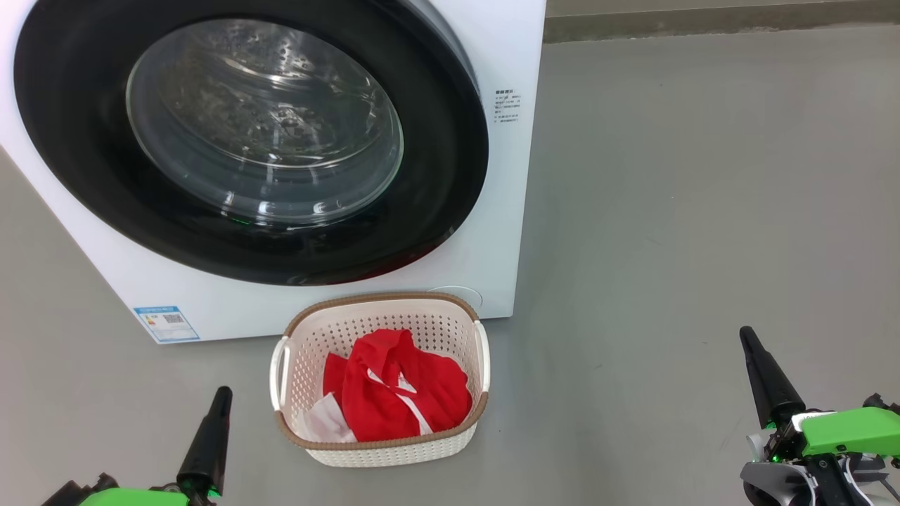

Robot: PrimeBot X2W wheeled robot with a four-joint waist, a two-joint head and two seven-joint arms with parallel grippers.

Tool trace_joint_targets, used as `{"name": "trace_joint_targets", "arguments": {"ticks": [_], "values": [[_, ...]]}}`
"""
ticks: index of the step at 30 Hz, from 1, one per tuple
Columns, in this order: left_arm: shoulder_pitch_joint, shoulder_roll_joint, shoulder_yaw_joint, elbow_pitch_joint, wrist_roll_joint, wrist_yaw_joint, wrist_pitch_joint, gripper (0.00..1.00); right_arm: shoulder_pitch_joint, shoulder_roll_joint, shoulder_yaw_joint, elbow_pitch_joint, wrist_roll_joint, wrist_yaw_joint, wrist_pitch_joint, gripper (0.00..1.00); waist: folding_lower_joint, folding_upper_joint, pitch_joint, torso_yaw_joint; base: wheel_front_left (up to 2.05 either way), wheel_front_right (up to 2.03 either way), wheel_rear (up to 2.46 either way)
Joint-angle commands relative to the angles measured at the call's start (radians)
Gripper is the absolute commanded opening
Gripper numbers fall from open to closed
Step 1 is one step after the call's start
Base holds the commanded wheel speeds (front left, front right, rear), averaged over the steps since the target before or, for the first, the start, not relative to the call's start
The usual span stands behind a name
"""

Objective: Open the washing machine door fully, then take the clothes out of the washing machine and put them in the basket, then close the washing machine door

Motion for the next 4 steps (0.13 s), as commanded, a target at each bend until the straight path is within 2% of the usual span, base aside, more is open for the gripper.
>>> {"name": "trace_joint_targets", "arguments": {"ticks": [1, 4], "values": [[-0.041, 0.009, 0.036, -0.020, 0.008, -0.007, 0.005, 0.00, -0.043, -0.007, 0.015, -0.026, -0.007, 0.001, 0.004, 0.00, 0.0000, 0.0000, 0.000, 0.000, 0.00, 0.00, 0.00], [-0.041, 0.009, 0.036, -0.020, 0.008, -0.007, 0.005, 0.00, -0.043, -0.007, 0.014, -0.026, -0.008, 0.001, 0.004, 0.00, 0.0000, 0.0000, 0.000, 0.000, 0.00, 0.00, 0.00]]}}
